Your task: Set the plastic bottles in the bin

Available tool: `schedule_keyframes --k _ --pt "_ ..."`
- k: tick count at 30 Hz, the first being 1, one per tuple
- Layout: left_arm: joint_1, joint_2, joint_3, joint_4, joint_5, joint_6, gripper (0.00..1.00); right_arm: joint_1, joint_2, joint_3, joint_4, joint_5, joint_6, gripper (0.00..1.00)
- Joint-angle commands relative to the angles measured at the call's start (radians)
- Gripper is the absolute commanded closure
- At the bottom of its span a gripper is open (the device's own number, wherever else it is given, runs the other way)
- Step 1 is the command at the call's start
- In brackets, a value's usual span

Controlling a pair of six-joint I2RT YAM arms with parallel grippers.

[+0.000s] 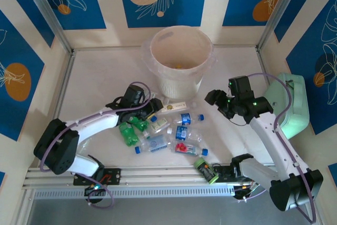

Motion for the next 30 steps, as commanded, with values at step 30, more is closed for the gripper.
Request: schedule_keyframes --k 30 --pt "-0.155 0.311 0.273 0.004 0.044 0.055 0.41 -0.253 0.273 -0.107 0.217 -0.221 -0.019 0.3"
